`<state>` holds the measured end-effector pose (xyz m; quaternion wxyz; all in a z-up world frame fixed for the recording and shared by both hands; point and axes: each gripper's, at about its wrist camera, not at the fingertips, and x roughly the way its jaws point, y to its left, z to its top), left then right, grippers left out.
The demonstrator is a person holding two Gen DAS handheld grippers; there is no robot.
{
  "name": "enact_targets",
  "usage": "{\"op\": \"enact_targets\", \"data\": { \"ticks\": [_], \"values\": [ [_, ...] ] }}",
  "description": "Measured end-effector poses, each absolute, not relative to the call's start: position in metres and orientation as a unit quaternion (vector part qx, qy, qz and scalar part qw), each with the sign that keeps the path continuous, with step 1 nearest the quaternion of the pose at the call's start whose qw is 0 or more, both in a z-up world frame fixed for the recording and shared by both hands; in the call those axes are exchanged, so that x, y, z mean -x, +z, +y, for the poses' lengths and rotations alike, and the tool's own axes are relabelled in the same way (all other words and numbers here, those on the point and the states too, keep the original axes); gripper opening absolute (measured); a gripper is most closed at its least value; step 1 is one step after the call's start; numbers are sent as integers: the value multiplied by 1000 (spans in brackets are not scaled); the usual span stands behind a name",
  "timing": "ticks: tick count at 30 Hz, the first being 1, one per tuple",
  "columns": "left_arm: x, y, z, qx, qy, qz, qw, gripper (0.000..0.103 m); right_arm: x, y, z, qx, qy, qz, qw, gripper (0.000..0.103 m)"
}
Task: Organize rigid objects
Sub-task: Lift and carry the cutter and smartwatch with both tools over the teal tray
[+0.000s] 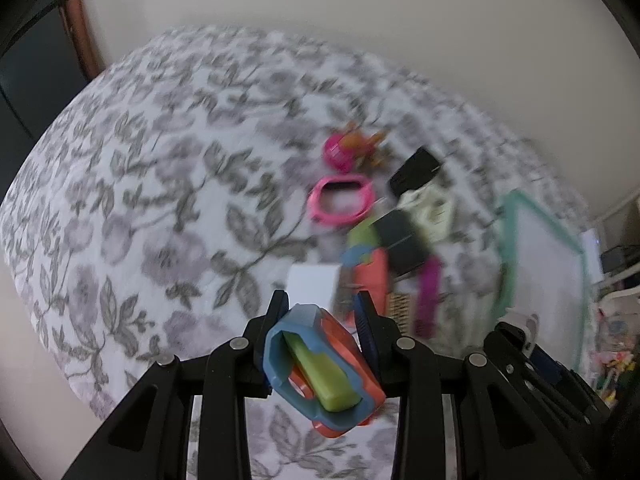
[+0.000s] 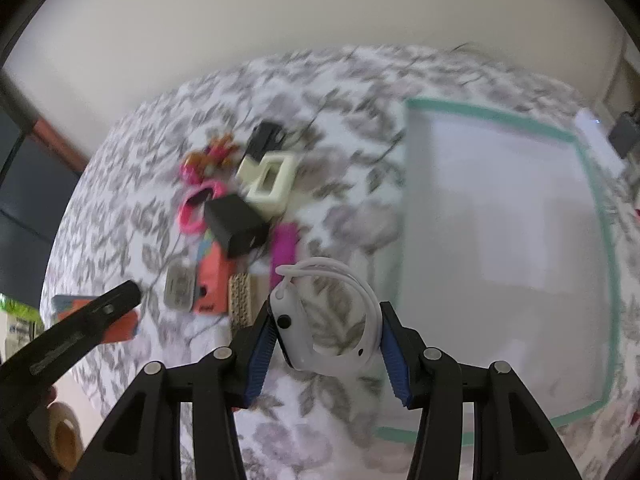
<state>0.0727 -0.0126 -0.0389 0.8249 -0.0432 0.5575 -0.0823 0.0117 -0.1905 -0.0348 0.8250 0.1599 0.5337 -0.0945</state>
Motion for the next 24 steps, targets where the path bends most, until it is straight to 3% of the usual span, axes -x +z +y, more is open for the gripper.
{"op": "enact_targets", "data": {
  "ticks": [14,24],
  "values": [
    [-52,42,-99,-14,-185,490,852,35,13,1,-275,-161,-227,473,836,52],
    [-52,31,-189,-55,-223,490,841,35,32,-8,-328,-159,-310,461,816,52]
  ]
}}
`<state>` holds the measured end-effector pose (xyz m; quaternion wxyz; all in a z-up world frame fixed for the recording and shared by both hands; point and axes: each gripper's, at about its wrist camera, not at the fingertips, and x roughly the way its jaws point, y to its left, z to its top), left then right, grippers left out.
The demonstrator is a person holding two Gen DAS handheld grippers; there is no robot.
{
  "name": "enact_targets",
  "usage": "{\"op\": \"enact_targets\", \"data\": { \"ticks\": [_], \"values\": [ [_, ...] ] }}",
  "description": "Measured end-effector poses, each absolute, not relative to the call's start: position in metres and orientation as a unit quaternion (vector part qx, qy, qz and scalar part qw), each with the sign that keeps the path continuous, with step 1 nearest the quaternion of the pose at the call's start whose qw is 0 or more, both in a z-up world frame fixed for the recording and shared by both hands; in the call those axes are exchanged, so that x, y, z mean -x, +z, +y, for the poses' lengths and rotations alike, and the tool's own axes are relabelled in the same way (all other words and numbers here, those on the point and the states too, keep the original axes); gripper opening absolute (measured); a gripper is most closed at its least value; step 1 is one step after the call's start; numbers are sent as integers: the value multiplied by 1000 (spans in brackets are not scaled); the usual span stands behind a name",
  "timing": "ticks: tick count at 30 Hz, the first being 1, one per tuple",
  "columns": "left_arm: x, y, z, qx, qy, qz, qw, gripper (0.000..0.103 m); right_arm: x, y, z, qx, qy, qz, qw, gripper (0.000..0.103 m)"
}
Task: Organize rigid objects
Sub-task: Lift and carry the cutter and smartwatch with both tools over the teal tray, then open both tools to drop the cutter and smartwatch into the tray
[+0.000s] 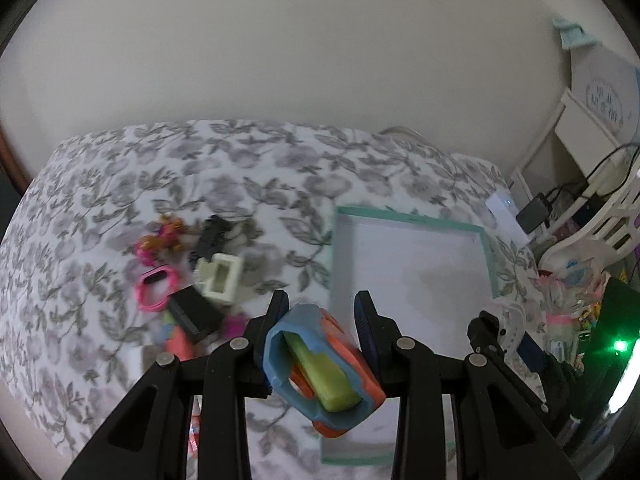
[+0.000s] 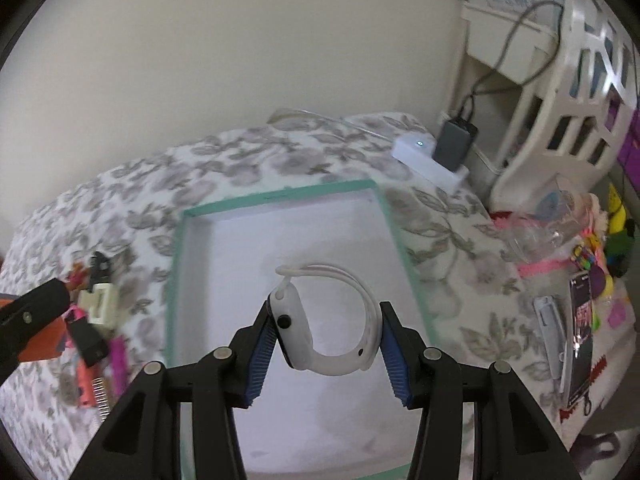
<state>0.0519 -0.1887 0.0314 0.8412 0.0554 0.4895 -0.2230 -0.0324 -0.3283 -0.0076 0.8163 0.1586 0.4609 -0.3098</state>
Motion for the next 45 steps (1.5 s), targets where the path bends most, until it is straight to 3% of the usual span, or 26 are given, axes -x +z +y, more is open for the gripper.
{"op": "enact_targets", "data": {
  "ticks": [10,24,45],
  "values": [
    [-58,-19,-237,-88,-236,507,824,36,34,-42,-354,-182,-332,482,790,53],
    [-55,-67,-250,-102,-233,540,802,36,34,-74,-360,-194,-329,513,769,53],
    [-56,-72,-244,-86,-233,560,790,39,33,-85,-360,-199,-322,531,758,53]
  ]
}}
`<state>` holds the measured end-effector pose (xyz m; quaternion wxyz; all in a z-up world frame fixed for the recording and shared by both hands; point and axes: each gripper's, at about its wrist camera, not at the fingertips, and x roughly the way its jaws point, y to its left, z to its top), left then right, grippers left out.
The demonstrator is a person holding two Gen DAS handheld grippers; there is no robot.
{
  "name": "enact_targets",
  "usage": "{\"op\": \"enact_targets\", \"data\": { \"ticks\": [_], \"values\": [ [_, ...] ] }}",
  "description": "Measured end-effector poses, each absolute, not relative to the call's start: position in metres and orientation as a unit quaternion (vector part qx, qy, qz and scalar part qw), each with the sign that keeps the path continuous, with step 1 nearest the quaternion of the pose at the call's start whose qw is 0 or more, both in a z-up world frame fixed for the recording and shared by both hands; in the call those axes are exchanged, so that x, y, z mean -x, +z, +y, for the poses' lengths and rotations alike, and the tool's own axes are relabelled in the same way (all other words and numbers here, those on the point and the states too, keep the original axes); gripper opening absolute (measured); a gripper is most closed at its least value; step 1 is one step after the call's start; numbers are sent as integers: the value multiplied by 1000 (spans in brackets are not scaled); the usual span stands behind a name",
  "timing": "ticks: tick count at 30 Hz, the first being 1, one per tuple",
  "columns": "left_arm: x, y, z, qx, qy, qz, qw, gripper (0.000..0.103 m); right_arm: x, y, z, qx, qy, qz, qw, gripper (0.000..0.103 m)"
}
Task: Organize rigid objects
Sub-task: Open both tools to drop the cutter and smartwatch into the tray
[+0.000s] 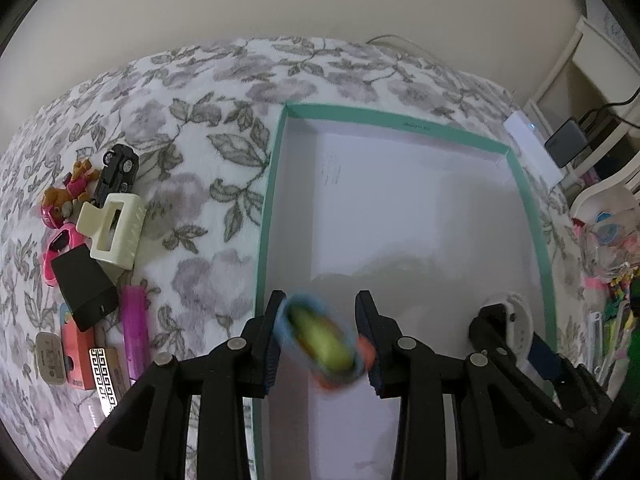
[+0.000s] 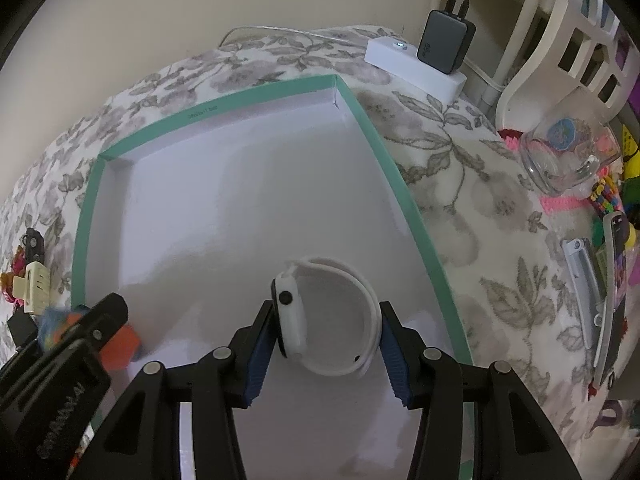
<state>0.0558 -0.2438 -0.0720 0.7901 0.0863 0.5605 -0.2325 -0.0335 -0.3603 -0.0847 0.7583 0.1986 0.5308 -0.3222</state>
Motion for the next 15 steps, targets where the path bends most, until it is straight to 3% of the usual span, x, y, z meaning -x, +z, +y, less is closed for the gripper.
{"op": "enact_targets", "data": {
  "ticks": [15],
  "values": [
    [-63,-43,-226,-65,-220,550,803,58,31,-70,-349,-172,-320,522,771,60]
  ]
}}
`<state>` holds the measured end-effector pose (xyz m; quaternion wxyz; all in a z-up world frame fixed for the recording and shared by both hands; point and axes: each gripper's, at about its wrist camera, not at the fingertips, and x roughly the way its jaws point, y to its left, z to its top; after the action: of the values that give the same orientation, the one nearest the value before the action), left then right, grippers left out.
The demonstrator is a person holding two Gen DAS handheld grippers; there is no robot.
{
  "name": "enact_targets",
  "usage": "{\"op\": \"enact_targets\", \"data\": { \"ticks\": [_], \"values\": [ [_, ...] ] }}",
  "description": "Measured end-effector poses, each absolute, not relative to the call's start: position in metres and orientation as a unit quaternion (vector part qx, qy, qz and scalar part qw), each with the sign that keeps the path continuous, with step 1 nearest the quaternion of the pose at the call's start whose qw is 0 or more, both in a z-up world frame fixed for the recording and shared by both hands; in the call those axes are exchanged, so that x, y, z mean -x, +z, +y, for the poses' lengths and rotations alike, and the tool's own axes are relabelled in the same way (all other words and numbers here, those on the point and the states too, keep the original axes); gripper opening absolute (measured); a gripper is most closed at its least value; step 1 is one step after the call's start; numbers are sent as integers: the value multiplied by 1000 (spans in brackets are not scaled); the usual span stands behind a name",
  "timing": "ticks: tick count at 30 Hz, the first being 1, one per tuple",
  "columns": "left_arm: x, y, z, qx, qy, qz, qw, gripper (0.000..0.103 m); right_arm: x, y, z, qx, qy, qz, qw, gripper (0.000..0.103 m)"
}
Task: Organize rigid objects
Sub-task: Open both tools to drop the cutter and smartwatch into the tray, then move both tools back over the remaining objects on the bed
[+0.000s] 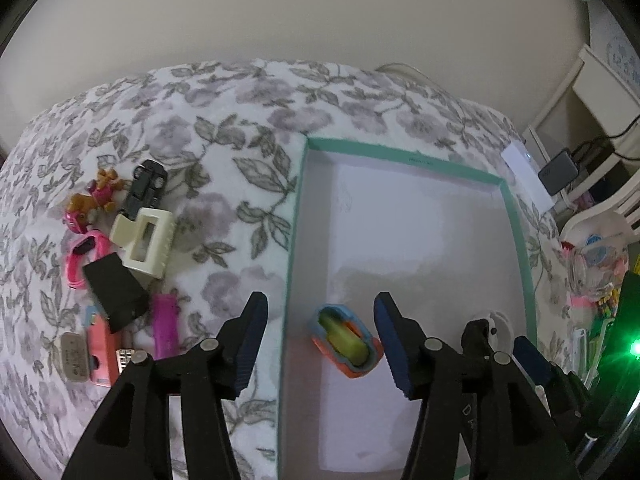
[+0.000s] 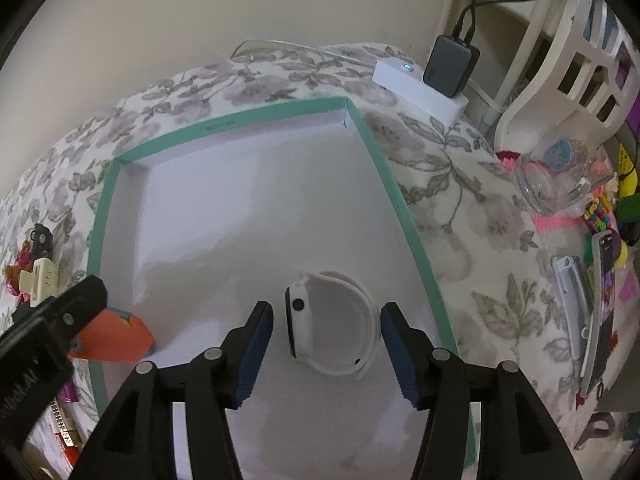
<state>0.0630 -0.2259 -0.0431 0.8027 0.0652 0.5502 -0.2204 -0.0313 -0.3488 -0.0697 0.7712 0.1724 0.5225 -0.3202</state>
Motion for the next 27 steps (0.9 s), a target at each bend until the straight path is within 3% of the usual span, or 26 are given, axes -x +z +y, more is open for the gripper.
{"op": "enact_targets", "data": {
  "ticks": [5,10,12,15,18,23,27],
  "values": [
    [-67,-35,-214,-57,-203,550,808,71,30,-65,-344,-162,-315,519,777,66],
    [-71,-25,-196,-52,-179,549,814,74,31,-62,-339,-165,-310,517,781,69],
    [-73,-19,-189,-51,-171,544,820,84,32,-59,-337,-165,-306,514,784,75],
    [-75,-6,-174,-40,-153,531,832,86,33,-54,-332,-169,-298,507,791,82],
    [-76,6,-158,-27,-137,519,843,96,32,-50,-325,-172,-290,502,797,91],
    [-73,17,-125,18,-140,517,844,98,29,-42,-309,-165,-273,494,809,102],
    [-73,18,-106,7,-113,510,853,99,25,-39,-297,-172,-246,495,815,103]
  ]
}}
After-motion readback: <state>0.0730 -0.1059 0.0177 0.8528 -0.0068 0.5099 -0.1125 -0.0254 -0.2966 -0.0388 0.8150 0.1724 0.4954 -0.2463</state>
